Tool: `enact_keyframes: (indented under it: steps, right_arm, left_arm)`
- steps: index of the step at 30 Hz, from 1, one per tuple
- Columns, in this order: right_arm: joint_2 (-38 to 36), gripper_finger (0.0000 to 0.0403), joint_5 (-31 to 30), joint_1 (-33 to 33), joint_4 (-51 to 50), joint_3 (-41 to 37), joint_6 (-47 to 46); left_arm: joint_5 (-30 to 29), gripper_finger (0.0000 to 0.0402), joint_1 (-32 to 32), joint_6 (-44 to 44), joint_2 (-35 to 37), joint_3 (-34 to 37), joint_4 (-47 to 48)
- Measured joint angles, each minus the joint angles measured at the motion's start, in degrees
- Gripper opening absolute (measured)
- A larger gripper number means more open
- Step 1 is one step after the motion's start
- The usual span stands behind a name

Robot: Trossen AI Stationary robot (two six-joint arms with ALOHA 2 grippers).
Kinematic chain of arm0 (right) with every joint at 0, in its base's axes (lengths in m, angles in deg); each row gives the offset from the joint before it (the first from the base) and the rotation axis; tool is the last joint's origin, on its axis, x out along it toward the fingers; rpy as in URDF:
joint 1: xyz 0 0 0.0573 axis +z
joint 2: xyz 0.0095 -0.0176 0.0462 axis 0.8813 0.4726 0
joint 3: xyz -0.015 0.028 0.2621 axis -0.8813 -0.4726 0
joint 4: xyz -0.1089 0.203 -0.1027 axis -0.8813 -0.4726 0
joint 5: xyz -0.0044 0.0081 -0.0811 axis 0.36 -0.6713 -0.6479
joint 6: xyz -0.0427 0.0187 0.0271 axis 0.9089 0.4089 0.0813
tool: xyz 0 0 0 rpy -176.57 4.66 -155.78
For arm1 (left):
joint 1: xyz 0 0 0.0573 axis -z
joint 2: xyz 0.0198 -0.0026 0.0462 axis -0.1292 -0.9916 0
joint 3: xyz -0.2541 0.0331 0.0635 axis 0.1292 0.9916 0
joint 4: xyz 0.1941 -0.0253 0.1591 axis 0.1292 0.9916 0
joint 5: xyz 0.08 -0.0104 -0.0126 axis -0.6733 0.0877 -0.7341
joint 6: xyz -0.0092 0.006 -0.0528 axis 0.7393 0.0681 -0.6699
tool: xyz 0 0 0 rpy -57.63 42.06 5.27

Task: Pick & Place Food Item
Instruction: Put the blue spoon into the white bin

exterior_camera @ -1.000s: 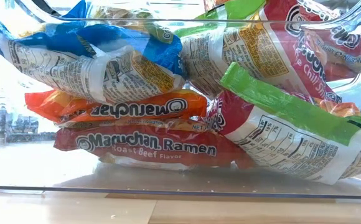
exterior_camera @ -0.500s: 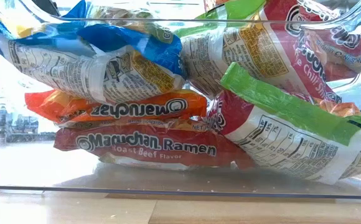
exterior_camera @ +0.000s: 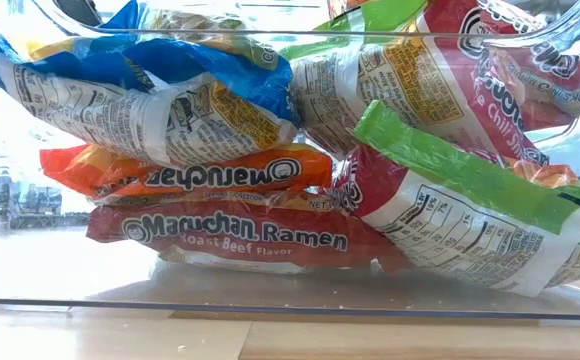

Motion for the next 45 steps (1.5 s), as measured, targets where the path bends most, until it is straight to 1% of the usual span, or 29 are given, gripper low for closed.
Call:
enact_keyframes:
  steps: [3,8,13,19,23,37,41,45]
  right_arm:
    - [-0.01,0.0175,-0.11,-0.26,0.13,0.00,0.57]
    - [0.02,0.0175,-0.18,-0.86,0.29,0.00,1.48]
    - [-0.07,0.0175,0.83,-1.56,0.25,0.00,1.50]
    - [-0.18,0.0175,0.85,-1.55,0.28,0.00,1.90]
    - [-0.18,0.0175,0.87,-1.55,0.25,0.00,2.11]
    - [-0.18,0.0175,0.87,-1.92,0.27,0.00,2.98]
    - [-0.18,0.0175,0.87,-1.92,0.27,0.00,3.01]
    - [-0.18,0.0175,0.87,-1.92,0.27,0.00,3.01]
  left_arm:
    - [-0.65,0.0000,-0.85,-0.28,-0.21,-1.17,1.36]
    - [2.12,0.0000,-1.60,-0.30,-3.23,-5.09,4.48]
    - [2.32,0.0000,-1.54,-1.30,-5.87,-6.98,4.51]
    - [3.47,0.0000,-1.88,-2.22,-7.54,-7.04,5.22]
    - [2.78,0.0000,-2.24,-3.47,-7.56,-7.02,5.29]
    - [3.75,0.0001,-2.85,-3.51,-7.56,-7.02,5.94]
    - [3.90,0.0019,-2.93,-3.51,-7.56,-7.02,5.76]
    - [4.63,0.0059,-3.44,-3.51,-7.56,-7.02,5.54]
